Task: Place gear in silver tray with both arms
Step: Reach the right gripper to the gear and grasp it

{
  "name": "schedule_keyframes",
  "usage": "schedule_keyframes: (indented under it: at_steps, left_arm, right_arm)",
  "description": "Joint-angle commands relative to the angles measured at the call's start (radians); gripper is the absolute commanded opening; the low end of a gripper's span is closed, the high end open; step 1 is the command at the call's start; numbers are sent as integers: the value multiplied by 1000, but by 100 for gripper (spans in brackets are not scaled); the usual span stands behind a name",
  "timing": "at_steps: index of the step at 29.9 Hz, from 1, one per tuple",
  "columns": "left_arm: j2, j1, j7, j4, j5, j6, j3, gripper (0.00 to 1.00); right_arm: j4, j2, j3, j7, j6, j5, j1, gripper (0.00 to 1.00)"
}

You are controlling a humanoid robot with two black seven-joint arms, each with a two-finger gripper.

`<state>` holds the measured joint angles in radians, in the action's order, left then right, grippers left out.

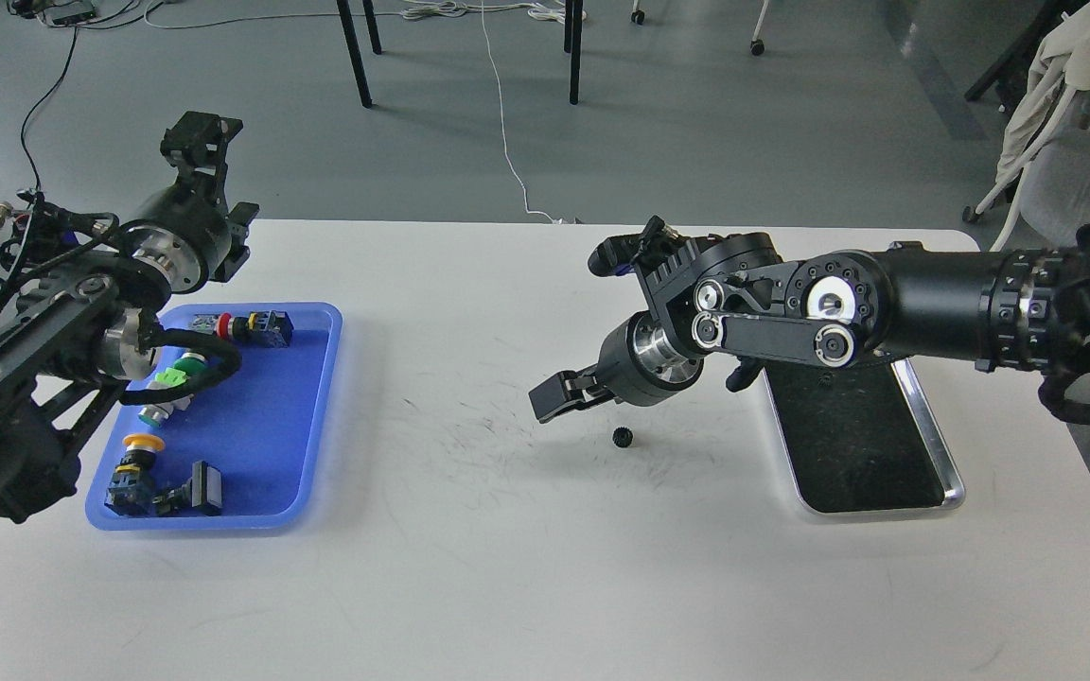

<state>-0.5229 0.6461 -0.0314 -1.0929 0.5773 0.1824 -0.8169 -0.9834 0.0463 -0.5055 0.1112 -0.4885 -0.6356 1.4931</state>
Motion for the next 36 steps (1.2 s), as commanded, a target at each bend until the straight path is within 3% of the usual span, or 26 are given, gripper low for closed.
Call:
schedule_keyframes:
  at_steps: [1,19,36]
  left_arm:
    - [0,0,1,1,3,0,7,98]
    - [15,0,5,4,13,8,13,98]
    - [17,-2,7,5,13,8,13,98]
  right_arm:
    - [43,-45,-42,1,0,-1,-19,99]
    - [86,-46,-107,2,0,-59,-63,97]
    - [114,-46,-113,4,0,-50,-83,79]
